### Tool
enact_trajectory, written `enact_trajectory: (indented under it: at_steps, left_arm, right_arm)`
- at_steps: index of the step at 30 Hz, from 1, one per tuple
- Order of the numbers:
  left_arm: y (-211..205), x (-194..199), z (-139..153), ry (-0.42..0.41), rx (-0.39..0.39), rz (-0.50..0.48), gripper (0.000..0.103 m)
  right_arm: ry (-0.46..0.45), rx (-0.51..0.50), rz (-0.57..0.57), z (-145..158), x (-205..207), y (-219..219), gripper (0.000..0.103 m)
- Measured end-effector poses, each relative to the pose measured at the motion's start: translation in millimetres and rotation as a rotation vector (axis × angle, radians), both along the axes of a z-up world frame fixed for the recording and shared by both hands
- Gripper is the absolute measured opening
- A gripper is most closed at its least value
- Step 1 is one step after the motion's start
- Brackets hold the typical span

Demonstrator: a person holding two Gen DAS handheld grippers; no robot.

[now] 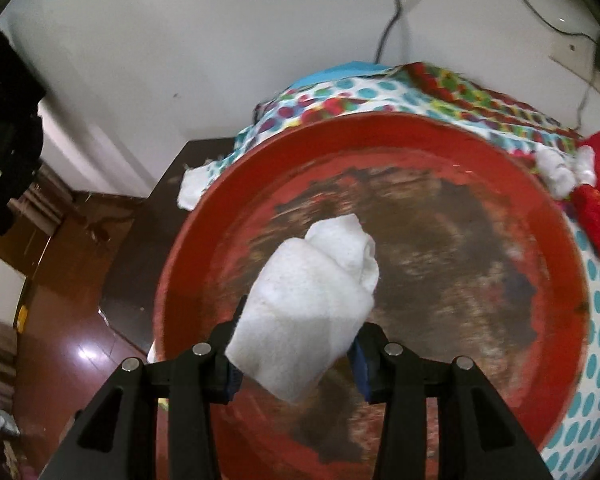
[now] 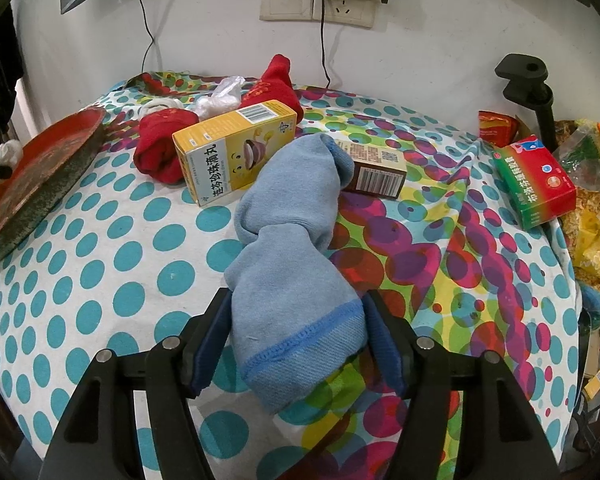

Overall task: Organize objects
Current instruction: 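Carry the white sock to the red tray and release it with the left tool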

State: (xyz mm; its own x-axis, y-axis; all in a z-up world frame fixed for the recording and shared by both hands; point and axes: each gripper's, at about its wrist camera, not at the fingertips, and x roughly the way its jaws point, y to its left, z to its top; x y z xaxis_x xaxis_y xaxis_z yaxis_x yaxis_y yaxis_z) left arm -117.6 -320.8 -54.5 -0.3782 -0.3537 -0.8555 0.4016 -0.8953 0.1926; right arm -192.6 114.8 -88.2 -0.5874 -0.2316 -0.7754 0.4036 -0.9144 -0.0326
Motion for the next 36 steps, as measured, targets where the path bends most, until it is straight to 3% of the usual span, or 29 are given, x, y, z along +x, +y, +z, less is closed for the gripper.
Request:
enact_trajectory:
  at_steps: [14,17,21,30,36]
  left_arm:
    - [-42.2,13.7,-11.5,-0.027,0.003,0.133,0.054]
    - [-46.0,17.5,-12.0,-0.010,0.040,0.141,0.065]
    - [-45.3,20.8,-9.7,0.016,0.062,0.131,0.067]
    - [-3.2,48.9,13.3,0.151,0.038,0.100,0.067]
    - [52.5,76.3,20.1,0.248,0.031,-0.001,0.067]
  right_arm:
    - [-0.001,0.004,-0.006,-0.9,-0.7,1.4,0.064]
    - [-0.002,0.003,-0.006,-0.9,-0.7,1.2,0.065]
    - [-0.002,0.004,-0.007,-1.2,-1.0,1.1,0.065]
    - [-0.002,0.006,-0.011,-1.6,-1.1,0.6,0.066]
    - [-0.003,0.003,-0.011,-1.7,-1.2,0.7,0.067]
